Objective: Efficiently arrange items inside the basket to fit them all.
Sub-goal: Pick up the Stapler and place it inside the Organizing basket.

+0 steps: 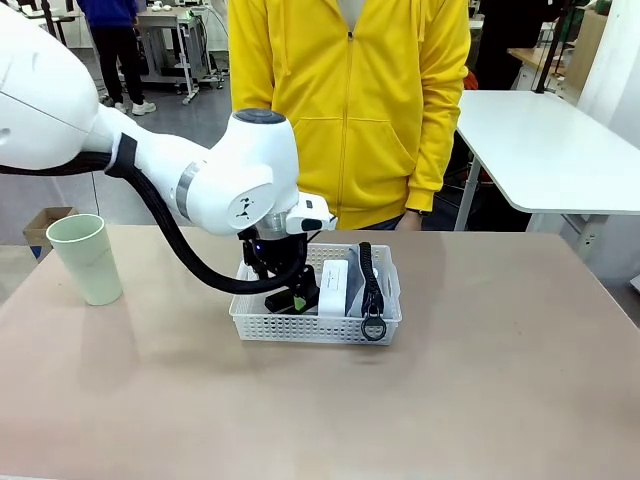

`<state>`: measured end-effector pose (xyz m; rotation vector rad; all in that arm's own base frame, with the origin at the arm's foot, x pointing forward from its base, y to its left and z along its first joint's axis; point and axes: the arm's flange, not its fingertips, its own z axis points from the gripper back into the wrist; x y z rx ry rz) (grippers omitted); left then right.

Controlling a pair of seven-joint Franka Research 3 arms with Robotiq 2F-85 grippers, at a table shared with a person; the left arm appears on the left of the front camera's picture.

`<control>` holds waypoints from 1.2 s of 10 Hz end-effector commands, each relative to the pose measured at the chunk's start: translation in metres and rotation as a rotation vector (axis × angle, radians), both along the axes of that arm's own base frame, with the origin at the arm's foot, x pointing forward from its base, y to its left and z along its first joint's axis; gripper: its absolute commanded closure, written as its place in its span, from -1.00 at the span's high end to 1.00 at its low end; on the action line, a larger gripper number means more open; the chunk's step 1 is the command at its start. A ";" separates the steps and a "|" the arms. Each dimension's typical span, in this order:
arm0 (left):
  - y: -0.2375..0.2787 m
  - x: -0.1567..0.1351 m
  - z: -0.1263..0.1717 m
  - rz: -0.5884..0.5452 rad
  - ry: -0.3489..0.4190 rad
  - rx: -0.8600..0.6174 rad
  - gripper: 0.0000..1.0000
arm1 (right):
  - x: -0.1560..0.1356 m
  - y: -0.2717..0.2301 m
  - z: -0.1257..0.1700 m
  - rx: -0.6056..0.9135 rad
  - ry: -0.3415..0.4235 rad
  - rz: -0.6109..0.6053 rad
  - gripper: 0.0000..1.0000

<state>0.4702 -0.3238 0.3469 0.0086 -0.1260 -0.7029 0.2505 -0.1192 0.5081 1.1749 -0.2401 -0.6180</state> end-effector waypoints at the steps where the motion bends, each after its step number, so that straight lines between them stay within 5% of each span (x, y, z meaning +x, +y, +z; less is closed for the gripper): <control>1: 0.033 -0.005 0.037 0.013 -0.035 -0.018 1.00 | 0.001 0.001 0.004 0.019 -0.011 -0.004 1.00; 4: 0.109 -0.036 0.118 -0.019 -0.019 -0.371 1.00 | 0.001 0.001 0.004 0.019 -0.011 -0.004 1.00; 6: 0.183 -0.062 0.138 0.205 -0.002 -0.583 1.00 | 0.001 0.001 0.004 0.019 -0.011 -0.004 1.00; 7: 0.227 -0.075 0.138 0.256 0.068 -0.689 1.00 | 0.001 0.001 0.004 0.019 -0.011 -0.004 1.00; 9: 0.327 -0.127 0.151 0.403 0.101 -0.959 1.00 | 0.001 0.001 0.004 0.019 -0.011 -0.004 1.00; 12: 0.434 -0.204 0.180 0.586 -0.019 -1.227 1.00 | 0.001 0.001 0.004 0.019 -0.011 -0.004 1.00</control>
